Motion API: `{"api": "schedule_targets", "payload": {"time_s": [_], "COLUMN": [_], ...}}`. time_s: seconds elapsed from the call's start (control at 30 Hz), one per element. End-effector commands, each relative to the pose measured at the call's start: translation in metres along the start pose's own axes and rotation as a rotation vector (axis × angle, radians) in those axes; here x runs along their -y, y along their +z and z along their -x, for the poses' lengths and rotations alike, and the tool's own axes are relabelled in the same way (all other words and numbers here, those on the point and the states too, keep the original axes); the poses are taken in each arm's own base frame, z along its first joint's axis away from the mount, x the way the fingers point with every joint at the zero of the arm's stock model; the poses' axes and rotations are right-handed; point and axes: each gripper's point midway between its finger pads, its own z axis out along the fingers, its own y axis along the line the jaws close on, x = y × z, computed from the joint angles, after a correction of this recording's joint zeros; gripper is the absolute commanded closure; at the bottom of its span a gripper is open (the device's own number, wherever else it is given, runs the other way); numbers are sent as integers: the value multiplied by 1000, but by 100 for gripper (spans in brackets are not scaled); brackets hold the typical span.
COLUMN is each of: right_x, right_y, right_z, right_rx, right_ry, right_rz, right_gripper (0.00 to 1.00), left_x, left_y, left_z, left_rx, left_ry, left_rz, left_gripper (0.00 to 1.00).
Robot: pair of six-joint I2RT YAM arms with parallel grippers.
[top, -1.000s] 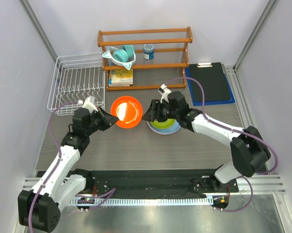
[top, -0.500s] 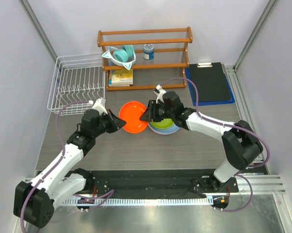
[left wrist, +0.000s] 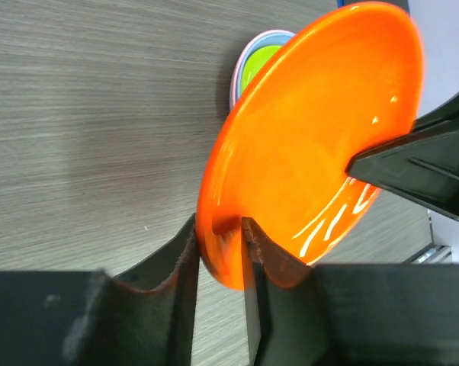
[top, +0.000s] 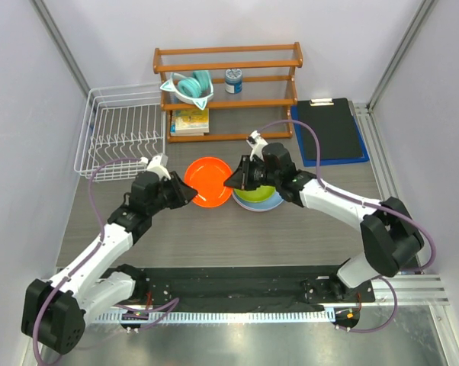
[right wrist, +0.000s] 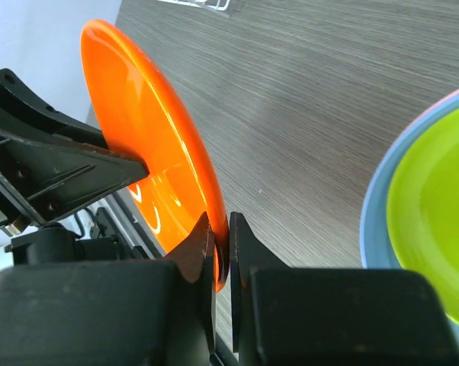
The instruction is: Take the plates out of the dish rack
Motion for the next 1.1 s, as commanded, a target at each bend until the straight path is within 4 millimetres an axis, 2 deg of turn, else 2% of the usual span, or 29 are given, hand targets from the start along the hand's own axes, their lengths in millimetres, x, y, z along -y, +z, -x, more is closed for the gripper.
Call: {"api": "schedule_targets", "payload": {"time_s": [0.0, 0.03, 0.07, 0.13, 0.2, 0.27, 0.33, 0.47, 0.63, 0.73, 0.9, 1.07], "right_x": [23, 23, 27, 32, 39, 48, 53, 67, 97, 112, 125, 139], "right_y": [-15, -21, -24, -31, -37, -43, -48, -61, -80, -85, -83, -70], "right_z": [24, 27, 29, 33, 36, 36, 35, 39, 37, 32, 29, 25], "right_rx": [132, 148, 153, 172, 181, 173, 176, 193, 190, 180, 158, 119], "right_ry": [-33, -31, -26, -22, -14, 3, 11, 30, 108, 149, 169, 183], "right_rz": [-172, -178, -194, -225, -241, -271, -280, -330, -399, -417, -435, -447], "right_gripper": [99, 99, 99, 99, 99, 99, 99, 99, 99, 99, 99, 99], "left_x": [39, 36, 31, 22, 20, 12, 12, -4, -29, -37, -41, -42], "left_y": [-6, -6, -7, -9, -14, -17, -21, -31, -57, -73, -85, -89], "left_z": [23, 25, 29, 33, 39, 40, 42, 54, 79, 86, 88, 88], "left_rx": [44, 54, 74, 88, 114, 125, 139, 201, 340, 403, 457, 466], "left_ry": [96, 99, 109, 110, 139, 144, 161, 152, 156, 137, 116, 110], "left_rz": [-118, -97, -67, -7, 10, 52, 50, 153, 318, 366, 373, 376], "left_gripper": [79, 77, 67, 63, 61, 53, 53, 40, 31, 24, 20, 14]}}
